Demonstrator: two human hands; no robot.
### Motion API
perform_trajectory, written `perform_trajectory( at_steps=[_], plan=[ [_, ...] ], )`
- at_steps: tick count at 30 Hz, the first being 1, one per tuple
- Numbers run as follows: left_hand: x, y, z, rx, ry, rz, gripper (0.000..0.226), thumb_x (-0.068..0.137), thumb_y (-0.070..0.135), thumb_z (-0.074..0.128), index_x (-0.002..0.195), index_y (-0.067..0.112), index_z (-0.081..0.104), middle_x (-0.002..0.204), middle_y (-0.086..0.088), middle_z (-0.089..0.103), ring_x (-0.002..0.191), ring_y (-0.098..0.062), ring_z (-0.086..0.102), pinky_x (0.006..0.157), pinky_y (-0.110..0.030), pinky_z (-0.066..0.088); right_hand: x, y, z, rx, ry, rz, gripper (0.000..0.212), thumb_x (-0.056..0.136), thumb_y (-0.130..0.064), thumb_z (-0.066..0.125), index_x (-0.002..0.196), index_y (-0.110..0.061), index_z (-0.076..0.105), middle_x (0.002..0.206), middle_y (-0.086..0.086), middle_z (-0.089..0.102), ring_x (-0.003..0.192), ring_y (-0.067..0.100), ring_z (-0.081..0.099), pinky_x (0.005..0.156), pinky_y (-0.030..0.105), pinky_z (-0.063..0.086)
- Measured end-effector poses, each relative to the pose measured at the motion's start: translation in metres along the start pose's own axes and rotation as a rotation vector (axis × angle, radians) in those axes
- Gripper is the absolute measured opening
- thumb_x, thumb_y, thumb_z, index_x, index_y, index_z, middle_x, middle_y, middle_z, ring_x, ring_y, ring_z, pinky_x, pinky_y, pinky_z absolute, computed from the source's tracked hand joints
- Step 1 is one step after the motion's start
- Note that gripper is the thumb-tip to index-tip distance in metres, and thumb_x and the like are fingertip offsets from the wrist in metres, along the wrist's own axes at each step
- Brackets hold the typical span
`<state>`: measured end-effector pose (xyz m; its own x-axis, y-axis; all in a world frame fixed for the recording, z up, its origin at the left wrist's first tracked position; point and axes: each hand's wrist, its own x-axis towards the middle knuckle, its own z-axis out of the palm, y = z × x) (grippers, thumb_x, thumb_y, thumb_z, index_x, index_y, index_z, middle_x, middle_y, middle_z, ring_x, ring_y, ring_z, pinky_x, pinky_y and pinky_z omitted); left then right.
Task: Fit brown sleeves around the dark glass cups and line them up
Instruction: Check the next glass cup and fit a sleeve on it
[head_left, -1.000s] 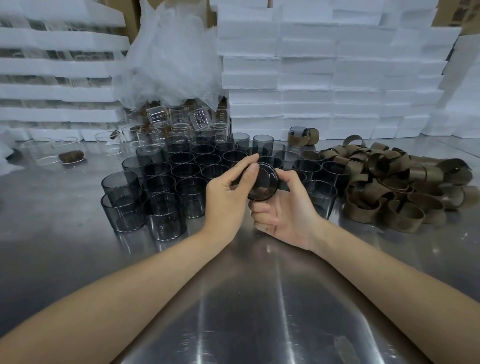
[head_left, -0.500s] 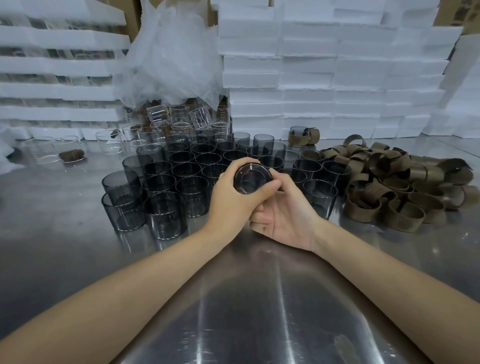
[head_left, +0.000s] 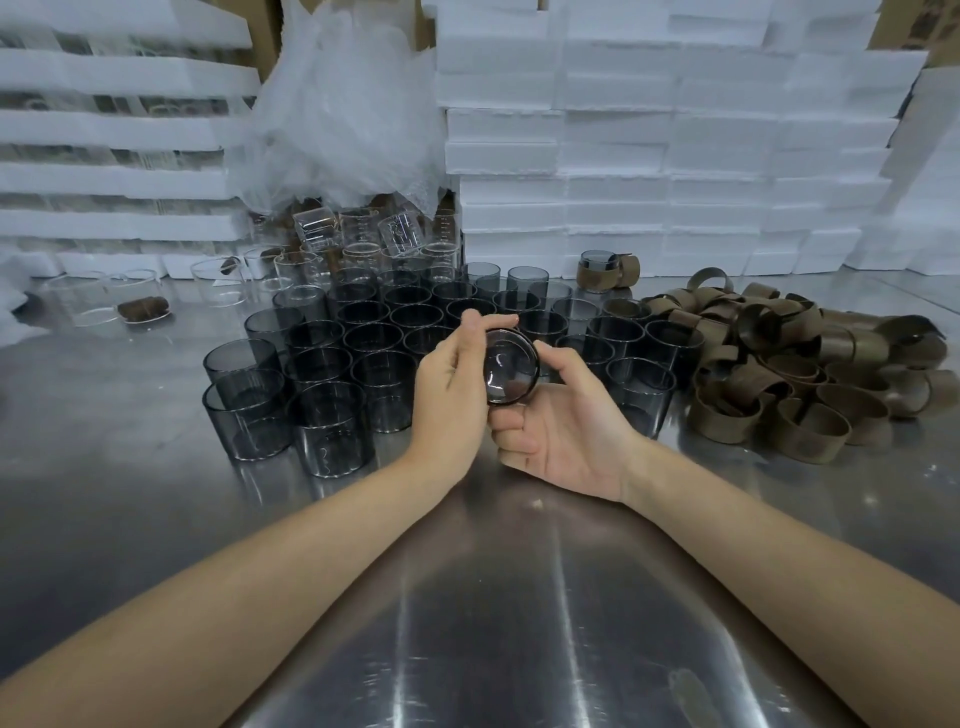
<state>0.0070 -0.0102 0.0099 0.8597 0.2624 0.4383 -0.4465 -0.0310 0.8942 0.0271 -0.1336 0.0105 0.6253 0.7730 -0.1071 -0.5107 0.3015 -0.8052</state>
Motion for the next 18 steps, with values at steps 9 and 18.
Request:
perform_trajectory(
  at_steps=[9, 18],
  plan=[
    [-0.0042, -0.0009, -0.0041, 0.189, -0.244, 0.039, 0.058, 0.087, 0.023, 0.072, 0.139, 0.033, 0.048, 0.135, -0.001, 0.052, 0.123, -0.004, 0.052, 0.111, -0.029, 0.039, -0.0032, -0.0056, -0.0069, 0.1, -0.007, -0.052, 0.051, 0.088, -0.055, 0.046, 0.092, -0.009, 0.067, 0.063, -0.001, 0.043, 0.044, 0.01, 0.04, 0.046, 0.021, 0.036],
    [-0.0052, 0.0035, -0.0001, 0.075, -0.116, 0.065, 0.03, 0.103, 0.026, 0.044, 0.127, 0.025, 0.062, 0.126, -0.006, 0.063, 0.116, -0.014, 0.06, 0.1, -0.024, 0.047, -0.0024, -0.0054, -0.0063, 0.018, -0.044, -0.051, 0.051, 0.091, -0.058, 0.037, 0.1, -0.01, 0.053, 0.062, 0.002, 0.045, 0.047, 0.012, 0.041, 0.05, 0.022, 0.036]
  ],
)
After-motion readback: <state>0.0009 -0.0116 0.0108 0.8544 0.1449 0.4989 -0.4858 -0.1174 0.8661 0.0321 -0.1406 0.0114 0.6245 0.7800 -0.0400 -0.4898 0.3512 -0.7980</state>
